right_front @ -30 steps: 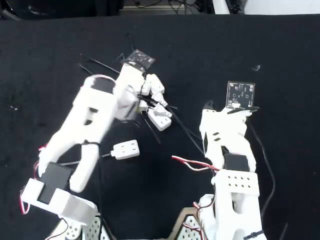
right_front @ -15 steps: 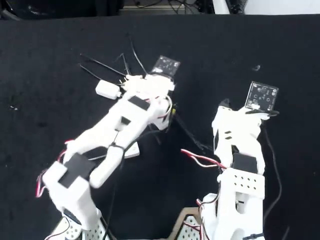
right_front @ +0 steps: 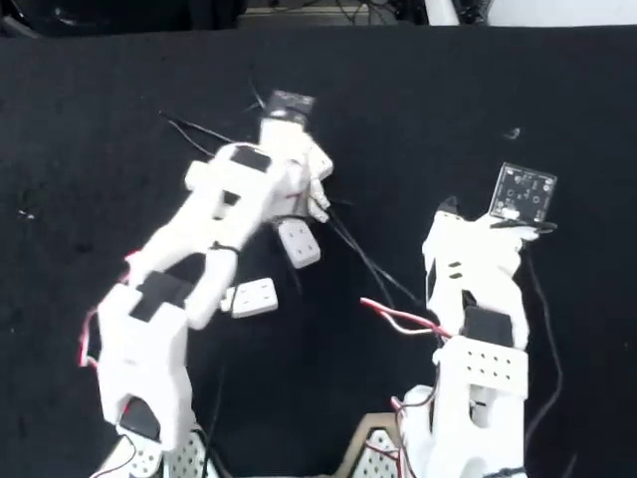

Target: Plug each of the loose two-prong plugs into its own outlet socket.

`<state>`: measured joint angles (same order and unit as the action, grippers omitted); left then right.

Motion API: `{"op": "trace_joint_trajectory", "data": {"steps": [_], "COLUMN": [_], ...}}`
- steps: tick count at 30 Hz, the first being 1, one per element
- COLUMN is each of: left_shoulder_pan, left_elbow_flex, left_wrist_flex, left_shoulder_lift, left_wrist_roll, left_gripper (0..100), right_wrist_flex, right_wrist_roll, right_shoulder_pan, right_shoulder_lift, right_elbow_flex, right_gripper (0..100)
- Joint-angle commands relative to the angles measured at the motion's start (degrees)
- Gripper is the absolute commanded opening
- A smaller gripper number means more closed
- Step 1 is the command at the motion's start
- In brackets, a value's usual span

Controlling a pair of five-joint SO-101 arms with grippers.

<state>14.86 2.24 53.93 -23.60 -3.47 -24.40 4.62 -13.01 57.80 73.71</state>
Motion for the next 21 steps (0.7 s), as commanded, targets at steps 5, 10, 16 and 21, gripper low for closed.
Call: {"op": "trace_joint_trajectory", "data": {"steps": [5, 10, 16, 21], "left_shoulder_pan": [-4.70, -1.63, -2.51, -14.20], "left_elbow_flex": [-0.66, -6.81, -17.19, -20.26], "left_wrist_flex": [0.62, 0.88, 0.35, -4.66], "left_shoulder_lift": [1.76, 7.30, 23.82, 32.26], "left_wrist_roll": [4.40, 4.66, 7.74, 3.69], "left_gripper": [14, 17, 17, 17], "right_wrist_flex": [1.23, 1.23, 1.23, 1.23], "right_wrist_roll": [0.00, 0.00, 0.00, 0.00], "right_shoulder_pan": [-0.53, -0.53, -0.53, -0.53], "right_shoulder_lift": [2.07, 2.07, 2.07, 2.07], "right_elbow_flex": [-3.65, -3.65, -3.65, -3.65], "right_gripper": [22.9, 22.9, 22.9, 22.9]}}
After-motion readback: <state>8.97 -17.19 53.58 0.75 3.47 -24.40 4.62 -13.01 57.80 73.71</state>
